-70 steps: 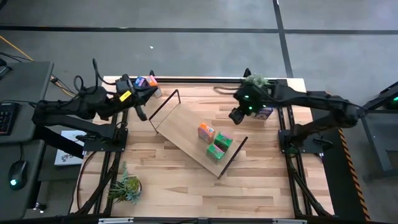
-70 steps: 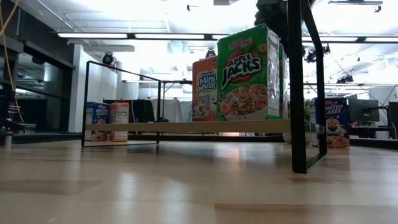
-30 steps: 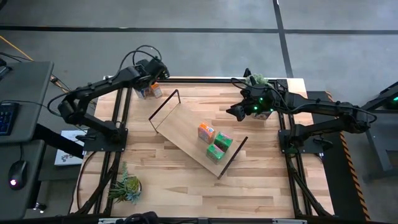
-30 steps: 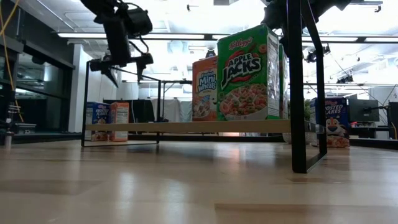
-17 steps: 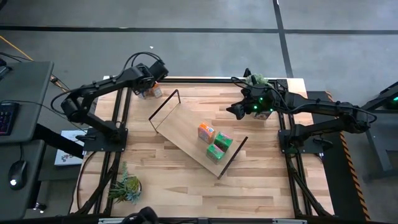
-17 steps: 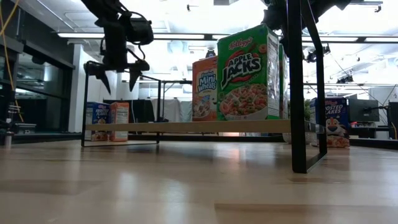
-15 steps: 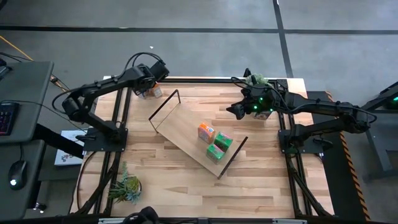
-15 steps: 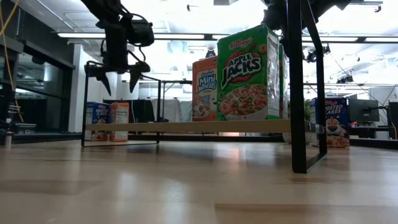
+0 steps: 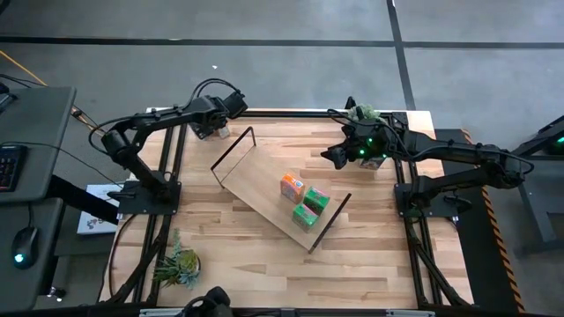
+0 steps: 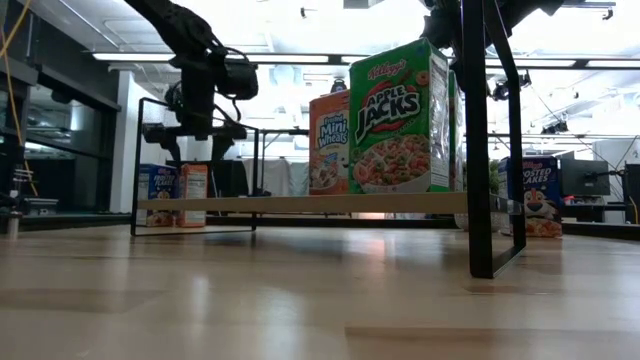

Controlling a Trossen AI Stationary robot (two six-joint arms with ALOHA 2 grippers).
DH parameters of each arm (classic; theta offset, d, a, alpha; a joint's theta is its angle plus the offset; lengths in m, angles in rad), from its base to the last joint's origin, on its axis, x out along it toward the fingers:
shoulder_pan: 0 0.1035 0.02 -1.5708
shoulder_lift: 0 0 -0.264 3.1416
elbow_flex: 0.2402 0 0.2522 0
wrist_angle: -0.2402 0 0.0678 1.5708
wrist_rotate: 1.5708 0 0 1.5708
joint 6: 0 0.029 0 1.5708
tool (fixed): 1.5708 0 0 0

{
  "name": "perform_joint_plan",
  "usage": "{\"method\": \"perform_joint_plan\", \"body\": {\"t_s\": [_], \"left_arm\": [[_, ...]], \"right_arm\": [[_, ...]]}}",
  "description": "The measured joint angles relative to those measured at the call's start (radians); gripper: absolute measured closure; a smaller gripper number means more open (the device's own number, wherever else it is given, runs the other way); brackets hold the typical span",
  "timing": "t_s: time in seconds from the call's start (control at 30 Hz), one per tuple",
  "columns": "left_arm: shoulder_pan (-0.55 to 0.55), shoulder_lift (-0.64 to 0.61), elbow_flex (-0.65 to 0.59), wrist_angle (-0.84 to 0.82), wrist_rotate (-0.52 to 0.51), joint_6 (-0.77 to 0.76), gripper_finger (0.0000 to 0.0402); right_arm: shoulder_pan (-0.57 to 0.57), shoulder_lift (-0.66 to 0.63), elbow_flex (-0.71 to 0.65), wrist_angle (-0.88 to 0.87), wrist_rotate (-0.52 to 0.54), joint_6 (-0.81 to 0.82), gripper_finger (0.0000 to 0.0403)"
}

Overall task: Stack cereal on shelf
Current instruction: Put the orange cereal box on the shelf aligned with the orange cereal box

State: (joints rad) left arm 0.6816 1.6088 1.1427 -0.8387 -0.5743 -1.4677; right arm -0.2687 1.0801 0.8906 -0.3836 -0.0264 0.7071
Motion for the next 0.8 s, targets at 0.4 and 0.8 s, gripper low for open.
{"method": "perform_joint_plan", "body": {"t_s": [0.4, 0.8], "left_arm": [[0.018, 0.094, -0.001, 0.044, 0.066, -0.100, 0.0108], [0.022, 0.101, -0.001, 0.052, 0.065, -0.136, 0.0212]], "right_arm": [[0.000, 0.000, 0.000, 0.000, 0.034, 0.000, 0.0185], [0.001, 0.000, 0.000, 0.000, 0.032, 0.019, 0.0185]]}}
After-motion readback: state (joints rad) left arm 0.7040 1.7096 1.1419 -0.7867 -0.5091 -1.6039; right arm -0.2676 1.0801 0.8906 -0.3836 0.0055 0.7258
